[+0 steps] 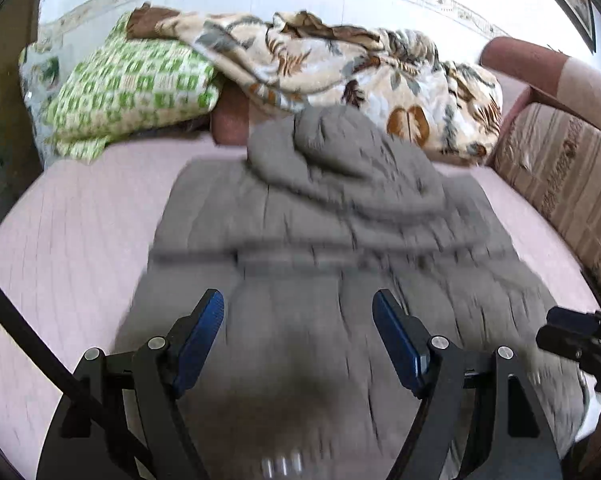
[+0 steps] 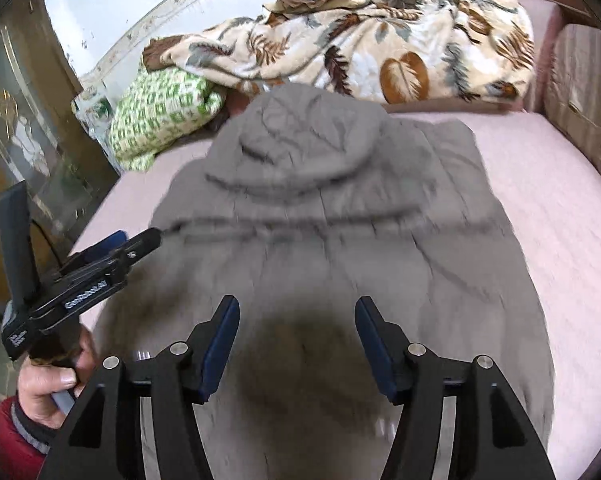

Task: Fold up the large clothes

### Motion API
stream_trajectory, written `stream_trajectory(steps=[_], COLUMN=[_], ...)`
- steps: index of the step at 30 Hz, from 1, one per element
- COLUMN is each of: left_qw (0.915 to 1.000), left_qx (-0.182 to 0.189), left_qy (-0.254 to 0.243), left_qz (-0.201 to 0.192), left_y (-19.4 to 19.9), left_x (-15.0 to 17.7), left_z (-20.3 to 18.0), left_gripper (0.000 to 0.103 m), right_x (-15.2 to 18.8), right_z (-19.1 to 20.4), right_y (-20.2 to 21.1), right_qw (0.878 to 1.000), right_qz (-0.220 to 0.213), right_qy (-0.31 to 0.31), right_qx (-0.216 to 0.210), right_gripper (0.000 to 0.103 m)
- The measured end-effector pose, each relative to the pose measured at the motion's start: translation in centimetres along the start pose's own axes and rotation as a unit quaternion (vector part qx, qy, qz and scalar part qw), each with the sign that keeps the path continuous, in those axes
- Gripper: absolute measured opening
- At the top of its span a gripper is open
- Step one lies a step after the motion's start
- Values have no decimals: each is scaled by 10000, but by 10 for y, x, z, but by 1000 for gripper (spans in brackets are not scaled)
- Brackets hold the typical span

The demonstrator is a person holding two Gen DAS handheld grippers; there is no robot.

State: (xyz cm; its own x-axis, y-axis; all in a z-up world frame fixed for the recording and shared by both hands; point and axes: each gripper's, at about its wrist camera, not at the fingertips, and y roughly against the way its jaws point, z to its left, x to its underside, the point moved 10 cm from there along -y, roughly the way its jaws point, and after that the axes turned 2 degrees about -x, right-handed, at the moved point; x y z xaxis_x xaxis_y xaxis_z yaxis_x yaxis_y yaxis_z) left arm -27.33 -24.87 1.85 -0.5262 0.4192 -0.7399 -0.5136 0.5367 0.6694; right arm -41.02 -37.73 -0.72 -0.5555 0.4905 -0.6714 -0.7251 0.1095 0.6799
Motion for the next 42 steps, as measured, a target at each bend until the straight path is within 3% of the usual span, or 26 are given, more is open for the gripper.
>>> stream_trajectory(steps=[6,14,19,22,26,31,38,42], left_qw=[9991,9956,9959,9964,9962,9947,9944,9939], left_qx=[-173,-494,-507,-523,-610,-833,-1038,-1089], left_qy=[-256,-554,-607,-588,-614,-598,-203,-69], left_qz=[295,572,443,309,78,-84,25,153], left_y=[27,33,41,53,72,85,82,63], left_x=[66,133,138,140,141,139,137,154], left_z=[-8,-4,1,2,3,12,40,50], left_gripper=[76,76,76,76,76,76,76,78], right_x=[56,111,137,137,131,137,132,133], right_z=[-9,-10,-12,-11,-4,0,0,-9], right_y=[25,27,14,17,36,37,43,39], right_qw=[9995,9971,9942,9934,9927,9919,9934,9945], right_qz=[98,273,337,233,-212,-186,-320,-274], right_qy=[47,297,516,604,730,850,710,532], right_qx=[301,640,887,948,936,924,843,861], right_gripper=[65,65,68,68,69,69,69,69])
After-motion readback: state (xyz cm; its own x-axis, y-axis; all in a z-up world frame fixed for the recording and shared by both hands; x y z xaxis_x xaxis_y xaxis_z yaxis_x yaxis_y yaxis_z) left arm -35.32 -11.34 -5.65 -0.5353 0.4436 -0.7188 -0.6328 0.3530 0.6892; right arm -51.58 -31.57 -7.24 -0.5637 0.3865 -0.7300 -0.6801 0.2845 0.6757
